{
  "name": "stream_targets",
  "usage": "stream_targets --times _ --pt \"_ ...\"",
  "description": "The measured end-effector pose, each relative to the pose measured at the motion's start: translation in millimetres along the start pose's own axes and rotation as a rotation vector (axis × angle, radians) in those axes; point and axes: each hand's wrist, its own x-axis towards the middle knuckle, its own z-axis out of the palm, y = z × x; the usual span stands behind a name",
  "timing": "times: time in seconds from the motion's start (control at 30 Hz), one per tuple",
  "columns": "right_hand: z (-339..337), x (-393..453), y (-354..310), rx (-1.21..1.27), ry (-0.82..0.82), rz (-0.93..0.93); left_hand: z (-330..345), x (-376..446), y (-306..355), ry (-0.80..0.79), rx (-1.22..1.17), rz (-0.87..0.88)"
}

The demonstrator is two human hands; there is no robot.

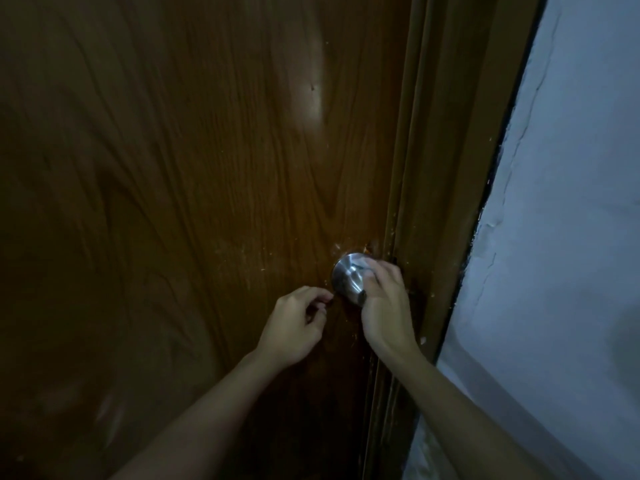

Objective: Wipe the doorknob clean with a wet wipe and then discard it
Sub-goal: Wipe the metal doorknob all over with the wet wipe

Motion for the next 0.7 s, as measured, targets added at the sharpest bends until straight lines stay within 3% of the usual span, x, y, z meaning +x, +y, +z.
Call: stream_targets --times 0.13,0.27,0.47,0.57,0.63,0.7 --pt "2.6 11.6 2.6 -0.536 -0.003 -0.238 -4.4 -1.5 1.5 0.01 -0.015 -0.002" --pt "-1.0 5.4 9.9 -0.858 0.035 -0.463 -7.4 -1.6 3.1 0.016 -0.041 -0.022" --pt "0.1 10.4 -3.4 -0.996 -0.027 -0.503 1.3 -3.2 11.2 0.102 -0.12 -0.075" --pt "8.0 10.5 -6.9 -1.064 -0.149 -0.556 2.8 -5.9 15.7 0.142 -0.158 -0.125" --pt "11.8 9.2 -4.7 -1.028 -0.241 -0.563 1.1 -7.2 17.4 0.165 -0.183 -0.16" --pt "12.0 5.2 0.9 -0.853 -0.202 -0.589 -4.5 -9.7 19.4 0.169 -0.213 -0.166"
